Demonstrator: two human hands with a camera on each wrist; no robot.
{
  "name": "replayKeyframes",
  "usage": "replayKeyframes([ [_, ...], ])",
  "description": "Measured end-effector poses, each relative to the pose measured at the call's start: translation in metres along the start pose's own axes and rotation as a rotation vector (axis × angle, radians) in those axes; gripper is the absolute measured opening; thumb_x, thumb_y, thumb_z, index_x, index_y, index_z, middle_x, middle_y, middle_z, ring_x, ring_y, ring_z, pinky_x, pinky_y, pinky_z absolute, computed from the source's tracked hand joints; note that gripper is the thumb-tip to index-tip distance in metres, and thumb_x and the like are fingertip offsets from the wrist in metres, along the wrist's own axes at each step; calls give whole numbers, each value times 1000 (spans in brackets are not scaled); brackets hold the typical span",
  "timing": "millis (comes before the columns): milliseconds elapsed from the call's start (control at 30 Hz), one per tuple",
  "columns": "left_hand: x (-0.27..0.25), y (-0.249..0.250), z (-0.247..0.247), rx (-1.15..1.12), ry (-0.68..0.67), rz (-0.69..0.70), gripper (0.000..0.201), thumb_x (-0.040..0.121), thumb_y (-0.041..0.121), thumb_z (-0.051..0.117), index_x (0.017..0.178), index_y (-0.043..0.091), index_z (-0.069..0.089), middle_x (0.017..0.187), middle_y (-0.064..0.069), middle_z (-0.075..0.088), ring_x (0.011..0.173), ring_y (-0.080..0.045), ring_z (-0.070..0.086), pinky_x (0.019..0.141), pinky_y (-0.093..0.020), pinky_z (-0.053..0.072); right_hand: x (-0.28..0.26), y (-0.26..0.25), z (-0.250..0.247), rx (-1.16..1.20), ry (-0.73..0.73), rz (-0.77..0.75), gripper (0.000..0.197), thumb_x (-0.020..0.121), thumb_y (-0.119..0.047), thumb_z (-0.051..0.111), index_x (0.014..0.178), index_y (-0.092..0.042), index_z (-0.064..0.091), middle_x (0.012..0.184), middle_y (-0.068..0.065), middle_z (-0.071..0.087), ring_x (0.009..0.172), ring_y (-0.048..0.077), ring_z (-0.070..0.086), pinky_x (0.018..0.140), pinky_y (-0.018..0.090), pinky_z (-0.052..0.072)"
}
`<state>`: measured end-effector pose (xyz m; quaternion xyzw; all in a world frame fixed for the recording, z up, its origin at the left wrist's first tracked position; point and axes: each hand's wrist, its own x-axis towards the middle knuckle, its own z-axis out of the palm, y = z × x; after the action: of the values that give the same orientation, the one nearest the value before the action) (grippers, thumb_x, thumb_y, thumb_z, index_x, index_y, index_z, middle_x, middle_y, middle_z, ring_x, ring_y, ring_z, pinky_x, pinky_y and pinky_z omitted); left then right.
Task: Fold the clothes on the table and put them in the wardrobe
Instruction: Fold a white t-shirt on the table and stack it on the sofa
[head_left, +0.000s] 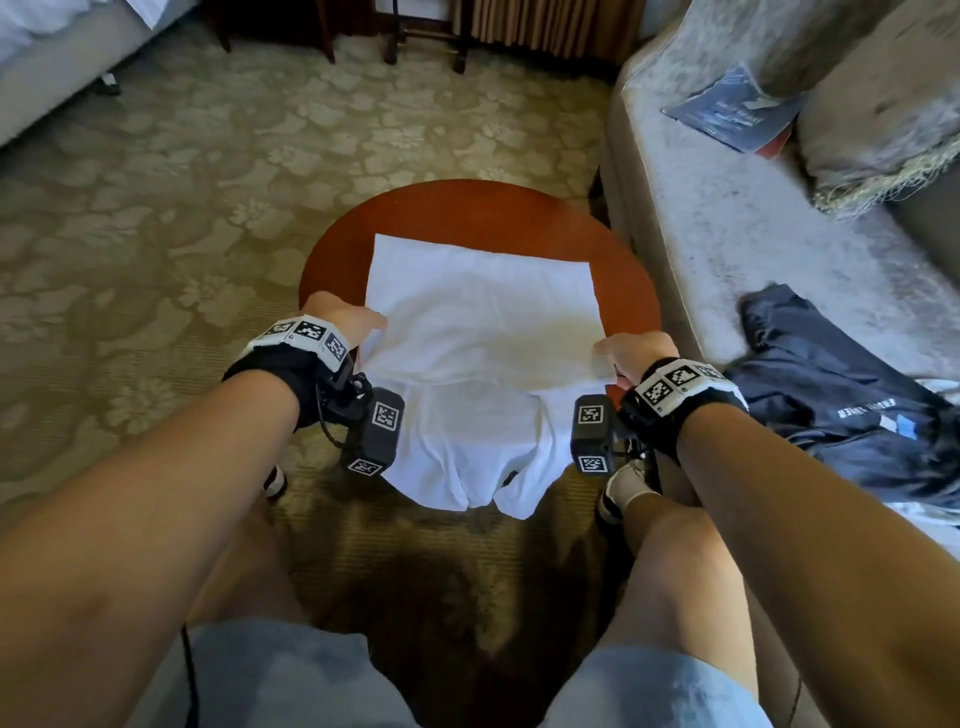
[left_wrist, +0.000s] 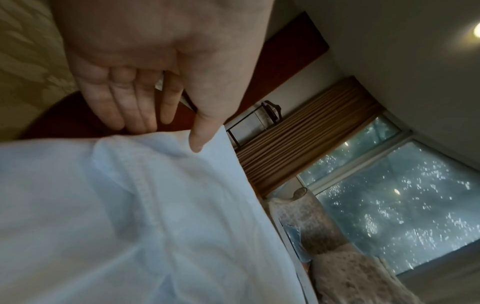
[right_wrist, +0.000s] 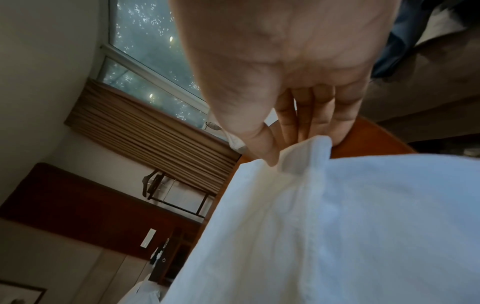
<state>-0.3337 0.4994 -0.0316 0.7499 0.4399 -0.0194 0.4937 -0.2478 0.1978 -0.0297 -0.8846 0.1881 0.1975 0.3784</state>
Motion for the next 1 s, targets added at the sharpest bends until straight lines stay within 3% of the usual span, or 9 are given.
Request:
replayKeyframes([
  [133,15,7,8,17,7,32,25,79,21,71,75,4,53,89,-11,58,89,-33,60,92,-48,52,6,-14,4,-141,-34,-39,16,93,-18,58,105,-9,63,84,7,62,87,29,64,85,32,51],
  [233,30,13,14,95,11,43,32,82,25,70,69,5,49,84,-10,53,77,-30,51,77,-38,48,17,-18,12,-193,57,-79,42,86,-39,70,118,-13,63,97,7,63,83,22,65,58,25,47],
  [300,41,16,16,162,23,40,29,83,26,72,83,2,55,90,-10,55,81,-30,53,75,-36,46,27,-22,19,-161,74,-50,49,84,-43,74,119,-11,61,96,6,60,68,21,56,45,24,35],
  [367,53,20,17,226,42,42,37,82,26,74,102,-2,62,97,-10,63,85,-30,55,79,-36,48,40,-28,25,-138,109,-42,51,82,-44,76,116,-10,61,90,4,59,61,18,51,44,24,33],
  [467,72,31,21,239,89,28,42,82,28,74,109,-2,64,106,-13,66,86,-31,58,74,-33,46,63,-43,30,-147,140,-37,51,79,-47,77,107,-8,58,86,3,62,59,17,53,45,24,33],
  [633,112,59,28,266,118,54,45,82,35,72,104,-5,67,104,-18,70,80,-32,62,57,-33,45,106,-72,35,-117,164,6,62,74,-55,78,105,-10,51,94,7,63,74,26,60,59,32,45],
  [733,140,72,32,217,105,69,46,79,38,74,101,-2,69,103,-20,69,91,-35,66,70,-36,49,133,-87,35,-123,170,11,68,70,-63,76,106,-11,52,97,8,64,80,29,62,68,36,49],
  [867,157,76,31,166,100,49,50,74,55,73,77,7,62,85,-11,65,75,-29,61,70,-34,45,149,-98,32,-147,156,20,83,70,-74,68,122,-11,51,101,9,62,86,31,62,71,39,47],
  [1000,136,69,22,121,84,73,53,73,53,74,84,2,65,91,-12,66,76,-30,61,70,-33,49,130,-88,33,-173,187,-17,97,74,-81,54,137,-6,46,132,13,55,116,34,56,96,40,47],
])
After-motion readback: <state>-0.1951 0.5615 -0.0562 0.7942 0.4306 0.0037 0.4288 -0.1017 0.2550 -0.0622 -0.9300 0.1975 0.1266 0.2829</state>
